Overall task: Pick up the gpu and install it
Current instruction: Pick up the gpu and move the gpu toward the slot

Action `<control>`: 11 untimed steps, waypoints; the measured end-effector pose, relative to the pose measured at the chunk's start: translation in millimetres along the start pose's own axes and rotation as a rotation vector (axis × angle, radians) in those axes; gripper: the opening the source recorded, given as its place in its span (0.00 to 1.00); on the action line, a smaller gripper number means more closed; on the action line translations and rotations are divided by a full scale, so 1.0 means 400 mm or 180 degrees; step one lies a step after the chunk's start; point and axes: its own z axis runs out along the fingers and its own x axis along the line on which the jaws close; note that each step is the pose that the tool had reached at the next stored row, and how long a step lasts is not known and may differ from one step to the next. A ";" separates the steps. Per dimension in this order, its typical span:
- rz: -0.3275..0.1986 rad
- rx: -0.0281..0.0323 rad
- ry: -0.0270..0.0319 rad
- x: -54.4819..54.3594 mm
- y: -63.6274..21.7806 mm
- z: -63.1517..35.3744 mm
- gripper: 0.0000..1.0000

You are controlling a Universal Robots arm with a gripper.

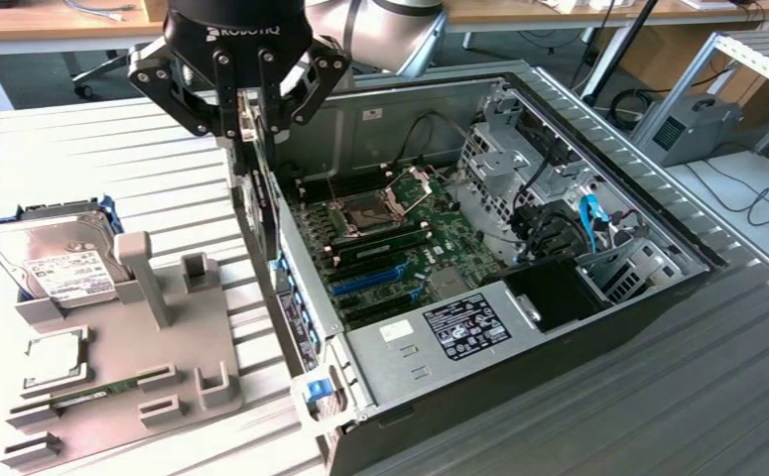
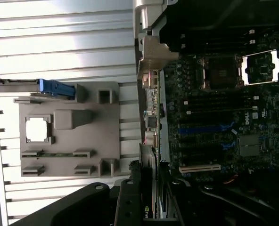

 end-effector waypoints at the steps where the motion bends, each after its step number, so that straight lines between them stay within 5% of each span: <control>1: 0.0000 0.0000 0.0000 -0.003 0.000 0.000 0.26; 11: 0.0000 0.0000 0.0000 -0.033 0.003 0.001 0.26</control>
